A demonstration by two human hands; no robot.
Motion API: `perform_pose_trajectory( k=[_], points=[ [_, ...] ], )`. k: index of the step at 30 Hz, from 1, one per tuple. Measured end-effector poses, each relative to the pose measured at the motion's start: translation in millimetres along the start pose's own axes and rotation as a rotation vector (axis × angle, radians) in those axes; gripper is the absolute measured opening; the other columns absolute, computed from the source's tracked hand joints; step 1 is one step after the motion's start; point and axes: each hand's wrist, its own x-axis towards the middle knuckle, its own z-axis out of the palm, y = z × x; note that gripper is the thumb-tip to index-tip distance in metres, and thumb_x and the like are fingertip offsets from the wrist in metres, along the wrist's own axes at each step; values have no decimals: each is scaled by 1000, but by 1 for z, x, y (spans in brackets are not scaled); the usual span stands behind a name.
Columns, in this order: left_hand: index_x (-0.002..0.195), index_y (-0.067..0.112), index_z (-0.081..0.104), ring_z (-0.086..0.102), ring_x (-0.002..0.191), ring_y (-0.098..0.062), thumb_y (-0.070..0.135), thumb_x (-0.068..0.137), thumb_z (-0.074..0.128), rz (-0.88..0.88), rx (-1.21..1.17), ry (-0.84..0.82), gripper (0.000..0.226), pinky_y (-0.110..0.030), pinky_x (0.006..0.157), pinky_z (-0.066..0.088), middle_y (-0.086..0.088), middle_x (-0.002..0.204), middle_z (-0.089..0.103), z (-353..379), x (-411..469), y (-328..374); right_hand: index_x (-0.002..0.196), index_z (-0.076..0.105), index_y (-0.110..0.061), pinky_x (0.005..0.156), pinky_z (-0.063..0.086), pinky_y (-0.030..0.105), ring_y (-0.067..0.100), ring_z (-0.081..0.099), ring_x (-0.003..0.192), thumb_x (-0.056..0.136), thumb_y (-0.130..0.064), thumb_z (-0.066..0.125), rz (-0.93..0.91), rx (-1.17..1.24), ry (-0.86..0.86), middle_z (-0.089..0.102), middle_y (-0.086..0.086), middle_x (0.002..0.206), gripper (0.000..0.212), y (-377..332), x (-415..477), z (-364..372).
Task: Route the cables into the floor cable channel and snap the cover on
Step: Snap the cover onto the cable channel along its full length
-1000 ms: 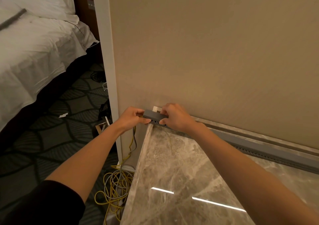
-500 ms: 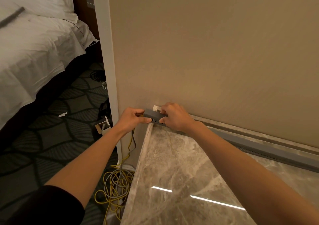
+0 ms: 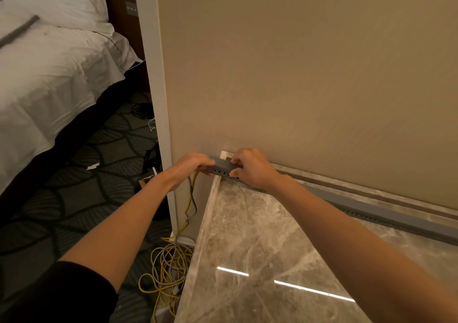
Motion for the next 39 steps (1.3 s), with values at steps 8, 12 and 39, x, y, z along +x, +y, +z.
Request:
perform_pose_trajectory(
  k=[8, 12, 39],
  points=[
    [88, 10, 58, 52, 68, -9, 31, 96, 45, -314, 201, -131, 26, -17, 58, 43, -2, 78, 61, -5, 15, 36, 104, 65, -2, 83, 48, 38, 33, 58, 100, 78, -20, 70, 13, 57, -20, 65, 18, 108, 32, 4, 3, 0],
    [70, 13, 51, 47, 63, -11, 23, 96, 46, -374, 227, -73, 28, -20, 59, 36, 1, 48, 63, 0, 24, 40, 100, 66, -1, 68, 37, 26, 24, 54, 85, 77, -18, 73, 39, 183, -95, 61, 10, 90, 30, 7, 7, -5],
    [116, -8, 52, 50, 66, -12, 13, 95, 46, -353, 234, -91, 30, -17, 60, 39, -8, 85, 54, 6, 20, 37, 145, 17, -6, 101, 37, 44, 34, 43, 126, 99, -28, 37, -134, -304, -86, 40, 16, 142, 55, 17, -13, 30]
  ],
)
